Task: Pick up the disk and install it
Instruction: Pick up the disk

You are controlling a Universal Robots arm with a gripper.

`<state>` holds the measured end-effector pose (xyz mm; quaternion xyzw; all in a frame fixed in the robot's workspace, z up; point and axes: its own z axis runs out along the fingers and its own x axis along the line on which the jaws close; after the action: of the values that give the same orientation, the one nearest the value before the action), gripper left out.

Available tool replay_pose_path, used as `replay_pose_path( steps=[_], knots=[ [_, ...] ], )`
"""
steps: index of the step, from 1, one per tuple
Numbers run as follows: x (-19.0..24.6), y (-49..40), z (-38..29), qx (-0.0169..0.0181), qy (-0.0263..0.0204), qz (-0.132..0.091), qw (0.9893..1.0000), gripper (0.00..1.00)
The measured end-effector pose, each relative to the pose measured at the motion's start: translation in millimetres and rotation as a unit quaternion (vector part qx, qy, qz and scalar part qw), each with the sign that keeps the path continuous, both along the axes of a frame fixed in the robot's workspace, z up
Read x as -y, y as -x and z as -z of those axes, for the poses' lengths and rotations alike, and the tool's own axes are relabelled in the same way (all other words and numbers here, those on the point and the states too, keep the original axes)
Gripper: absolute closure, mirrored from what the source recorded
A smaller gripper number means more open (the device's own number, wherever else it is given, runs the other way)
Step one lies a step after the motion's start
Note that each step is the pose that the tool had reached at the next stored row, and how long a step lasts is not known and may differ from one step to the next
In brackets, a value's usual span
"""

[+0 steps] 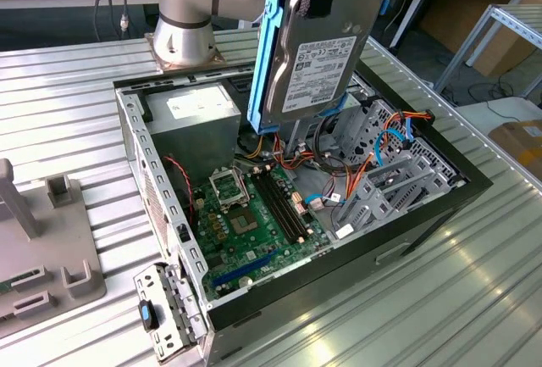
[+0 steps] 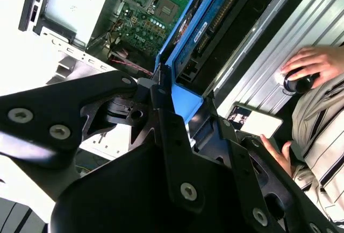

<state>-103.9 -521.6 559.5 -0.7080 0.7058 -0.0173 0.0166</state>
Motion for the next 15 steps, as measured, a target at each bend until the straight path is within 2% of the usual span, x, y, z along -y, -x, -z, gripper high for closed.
replay_pose_path(
  steps=[2, 6, 9, 10, 11, 12, 15],
  knots=[
    [0.6, 0.0, 2.6, 0.0000, 0.0000, 0.000, 1.0000, 0.63],
    [1.5, -0.1, 3.2, 0.0001, -0.0001, 0.000, 1.0000, 0.63],
    [4.9, 0.0, 7.6, 0.0000, 0.0000, 0.000, 1.0000, 0.63],
    [7.1, 0.0, 9.1, 0.0000, 0.0001, 0.000, 1.0000, 0.63],
    [12.0, -0.1, 10.7, 0.0000, 0.0000, 0.000, 1.0000, 0.63],
    [20.9, -0.3, 12.0, 0.0000, 0.0000, 0.000, 1.0000, 0.63],
    [26.4, -0.4, 13.2, 0.0000, 0.0000, 0.002, 1.0000, 0.63]
  ],
)
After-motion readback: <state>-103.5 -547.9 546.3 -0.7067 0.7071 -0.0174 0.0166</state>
